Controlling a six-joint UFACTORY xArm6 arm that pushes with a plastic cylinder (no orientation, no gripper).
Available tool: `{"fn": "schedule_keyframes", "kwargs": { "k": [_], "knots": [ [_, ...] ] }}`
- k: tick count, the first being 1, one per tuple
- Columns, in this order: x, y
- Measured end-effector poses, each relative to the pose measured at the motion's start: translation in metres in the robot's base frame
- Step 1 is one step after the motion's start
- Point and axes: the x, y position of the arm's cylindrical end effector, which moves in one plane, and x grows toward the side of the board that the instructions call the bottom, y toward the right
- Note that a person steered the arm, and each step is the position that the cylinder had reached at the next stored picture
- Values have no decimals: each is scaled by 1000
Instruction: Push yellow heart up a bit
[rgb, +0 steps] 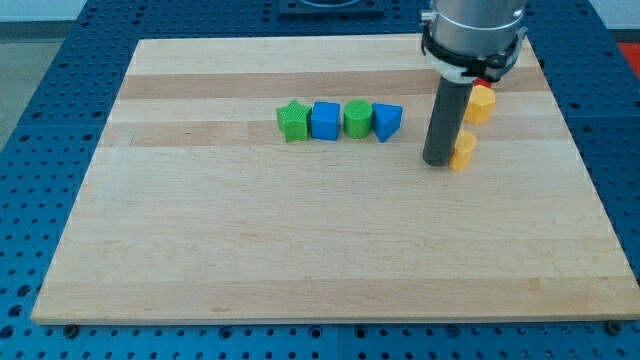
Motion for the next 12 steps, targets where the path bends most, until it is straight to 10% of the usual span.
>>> {"fn": "schedule_keyframes", "kwargs": {
  "k": [12],
  "knots": [
    [0,81]
  ]
}}
